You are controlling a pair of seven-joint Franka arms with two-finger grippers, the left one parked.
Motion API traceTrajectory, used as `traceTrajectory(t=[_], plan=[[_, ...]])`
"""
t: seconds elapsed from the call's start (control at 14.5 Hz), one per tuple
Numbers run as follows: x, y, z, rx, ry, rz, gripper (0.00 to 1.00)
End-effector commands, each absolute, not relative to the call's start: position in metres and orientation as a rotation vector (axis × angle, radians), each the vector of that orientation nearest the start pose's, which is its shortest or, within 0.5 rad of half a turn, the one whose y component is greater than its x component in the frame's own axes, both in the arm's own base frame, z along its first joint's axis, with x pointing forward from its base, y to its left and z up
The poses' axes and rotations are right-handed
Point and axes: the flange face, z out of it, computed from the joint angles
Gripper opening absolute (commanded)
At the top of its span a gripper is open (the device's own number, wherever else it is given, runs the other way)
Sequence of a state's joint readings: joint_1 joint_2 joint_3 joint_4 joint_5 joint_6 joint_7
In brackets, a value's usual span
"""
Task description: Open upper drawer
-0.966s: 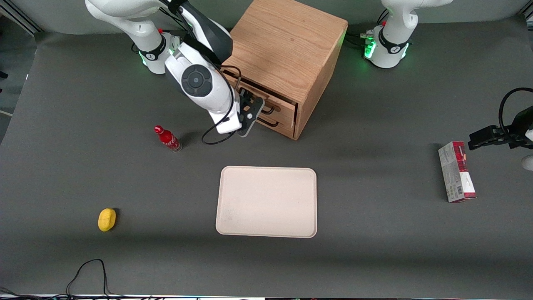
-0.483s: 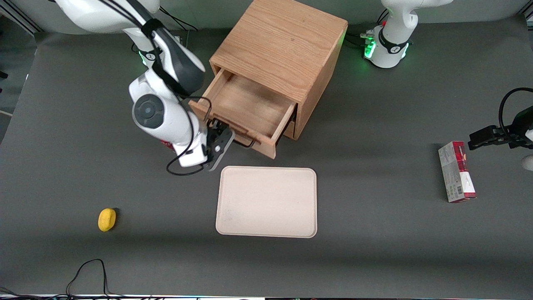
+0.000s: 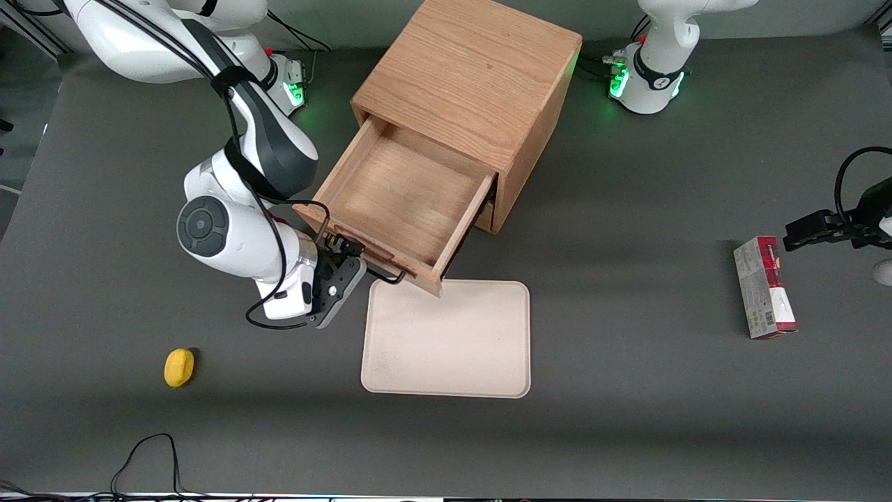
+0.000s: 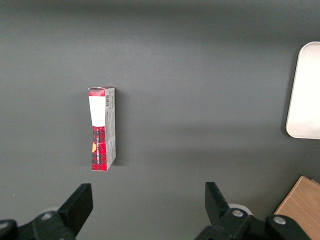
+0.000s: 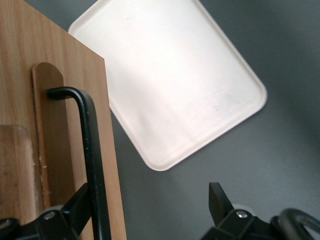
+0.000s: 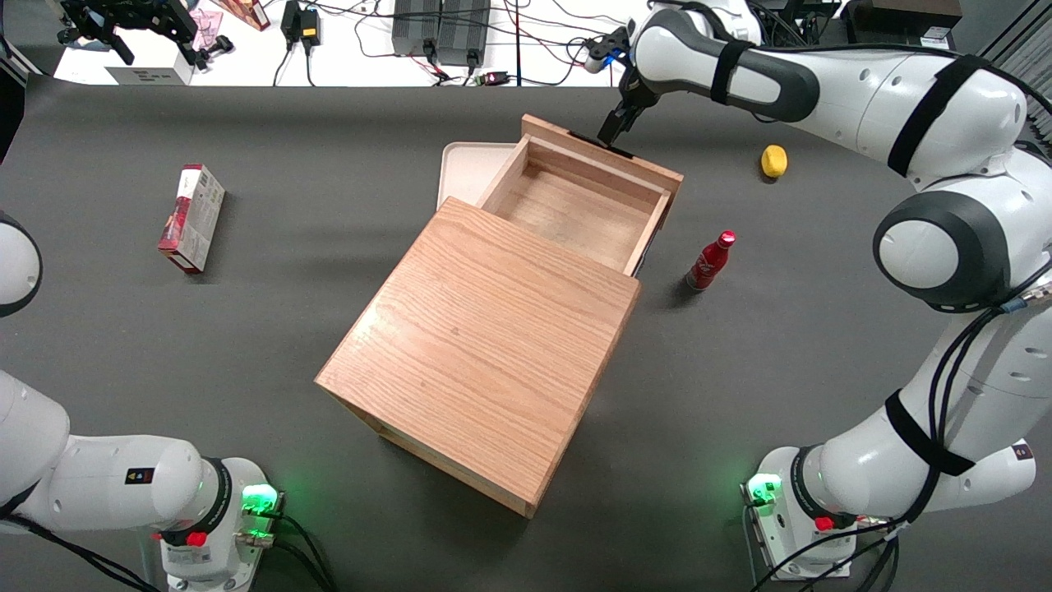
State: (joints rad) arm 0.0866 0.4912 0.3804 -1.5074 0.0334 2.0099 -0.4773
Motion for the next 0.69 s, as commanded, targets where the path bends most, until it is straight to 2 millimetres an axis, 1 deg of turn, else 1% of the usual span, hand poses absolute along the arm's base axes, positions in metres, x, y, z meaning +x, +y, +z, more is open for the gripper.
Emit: traceTrajectory(t=[0.0,0.14,0.21,0.28,0.34,0.41,0.48,0.55,0.62], plan=[[0.657,0.256,0.452,-2.759,-1.335,-0.186,1.0],[0.66,0.247,0.499,-2.78,-1.321,-0.171,1.0],[0.662,0.24,0.507,-2.793,-1.31,-0.176,1.0],[0.662,0.236,0.521,-2.79,-1.284,-0.219,1.0],[0.66,0.229,0.538,-2.783,-1.197,-0.258,1.0],[0.661,0.206,0.553,-2.823,-1.083,-0.274,1.0],[0.656,0.183,0.566,-2.872,-0.976,-0.266,1.0],[0.643,0.17,0.574,-2.896,-0.839,-0.202,1.0],[0.627,0.156,0.581,-2.95,-0.651,-0.136,1.0]])
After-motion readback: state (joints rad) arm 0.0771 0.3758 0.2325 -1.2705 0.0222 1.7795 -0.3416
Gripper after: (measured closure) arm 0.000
